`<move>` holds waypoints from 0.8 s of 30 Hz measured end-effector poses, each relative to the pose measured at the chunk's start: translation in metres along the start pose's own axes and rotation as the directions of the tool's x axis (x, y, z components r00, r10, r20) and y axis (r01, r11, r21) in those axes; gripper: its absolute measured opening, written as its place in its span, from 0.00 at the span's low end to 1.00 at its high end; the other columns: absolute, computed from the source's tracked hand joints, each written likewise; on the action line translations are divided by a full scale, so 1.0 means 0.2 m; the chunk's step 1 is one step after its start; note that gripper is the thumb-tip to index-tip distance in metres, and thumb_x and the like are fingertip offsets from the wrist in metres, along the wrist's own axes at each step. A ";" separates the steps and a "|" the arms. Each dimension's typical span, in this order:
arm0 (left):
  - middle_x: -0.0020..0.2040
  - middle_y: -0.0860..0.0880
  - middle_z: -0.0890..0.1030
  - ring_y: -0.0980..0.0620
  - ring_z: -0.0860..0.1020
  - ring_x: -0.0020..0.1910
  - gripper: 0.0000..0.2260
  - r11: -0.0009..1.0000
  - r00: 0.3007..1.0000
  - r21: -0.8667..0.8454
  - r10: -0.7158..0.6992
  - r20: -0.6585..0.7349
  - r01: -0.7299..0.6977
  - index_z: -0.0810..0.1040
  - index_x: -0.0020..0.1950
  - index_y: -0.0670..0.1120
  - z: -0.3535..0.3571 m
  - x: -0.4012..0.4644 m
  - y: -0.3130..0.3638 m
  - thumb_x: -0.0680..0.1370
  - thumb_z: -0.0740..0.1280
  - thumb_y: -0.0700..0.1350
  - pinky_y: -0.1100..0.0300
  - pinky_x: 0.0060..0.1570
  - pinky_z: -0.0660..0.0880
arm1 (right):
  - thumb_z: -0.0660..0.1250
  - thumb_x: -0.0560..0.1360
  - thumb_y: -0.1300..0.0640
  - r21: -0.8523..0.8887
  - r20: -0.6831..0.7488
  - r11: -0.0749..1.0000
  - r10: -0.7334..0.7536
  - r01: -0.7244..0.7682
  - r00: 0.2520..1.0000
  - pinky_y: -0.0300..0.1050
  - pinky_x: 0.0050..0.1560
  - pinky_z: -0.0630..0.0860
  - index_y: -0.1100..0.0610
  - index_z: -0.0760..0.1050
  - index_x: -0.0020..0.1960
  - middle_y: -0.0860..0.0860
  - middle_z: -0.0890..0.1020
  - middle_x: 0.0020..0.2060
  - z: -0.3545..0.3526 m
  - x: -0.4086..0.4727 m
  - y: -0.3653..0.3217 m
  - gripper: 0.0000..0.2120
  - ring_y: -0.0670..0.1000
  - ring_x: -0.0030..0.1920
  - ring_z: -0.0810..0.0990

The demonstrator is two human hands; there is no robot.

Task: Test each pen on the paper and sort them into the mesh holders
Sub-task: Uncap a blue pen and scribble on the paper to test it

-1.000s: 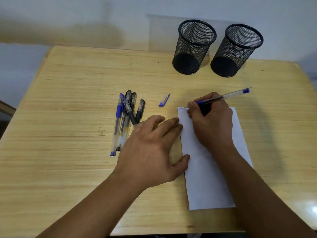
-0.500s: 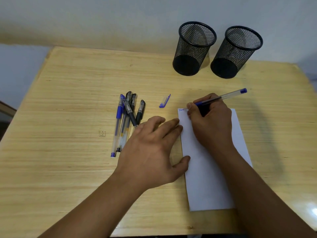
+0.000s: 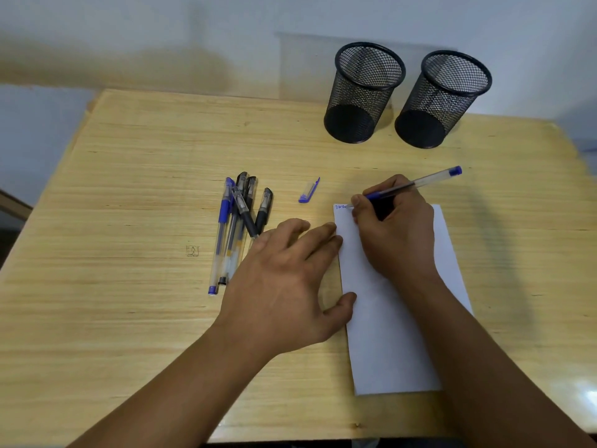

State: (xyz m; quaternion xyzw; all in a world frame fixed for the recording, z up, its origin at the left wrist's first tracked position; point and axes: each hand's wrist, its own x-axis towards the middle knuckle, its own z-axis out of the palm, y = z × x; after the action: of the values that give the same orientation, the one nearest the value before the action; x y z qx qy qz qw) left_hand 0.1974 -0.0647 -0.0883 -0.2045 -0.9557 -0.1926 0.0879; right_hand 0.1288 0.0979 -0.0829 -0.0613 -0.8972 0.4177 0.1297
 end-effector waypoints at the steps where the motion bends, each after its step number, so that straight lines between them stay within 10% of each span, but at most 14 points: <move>1: 0.68 0.53 0.76 0.46 0.72 0.67 0.29 1.000 1.000 0.003 0.000 0.000 0.000 0.77 0.67 0.48 0.00 0.00 0.00 0.71 0.66 0.63 0.46 0.62 0.70 | 0.71 0.75 0.54 0.020 -0.004 1.000 0.013 -0.013 1.000 0.19 0.38 0.68 0.53 0.74 0.46 0.38 0.76 0.34 0.00 0.00 0.00 0.06 0.34 0.36 0.78; 24: 0.65 0.59 0.77 0.51 0.71 0.63 0.26 0.980 0.986 0.188 -0.086 0.145 0.058 0.77 0.59 0.54 -0.10 0.07 0.10 0.68 0.59 0.66 0.43 0.71 0.49 | 0.70 0.77 0.59 0.583 0.175 0.745 0.275 -0.324 0.945 0.48 0.50 0.82 0.55 0.81 0.45 0.51 0.86 0.35 -0.25 0.01 -0.07 0.02 0.51 0.40 0.85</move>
State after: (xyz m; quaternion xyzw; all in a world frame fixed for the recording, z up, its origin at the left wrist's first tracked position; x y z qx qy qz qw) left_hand 0.1942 -0.0511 -0.0605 -0.1748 -0.9800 -0.0909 0.0261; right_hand 0.1417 0.1258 -0.0419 -0.1437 -0.6994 0.6991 0.0388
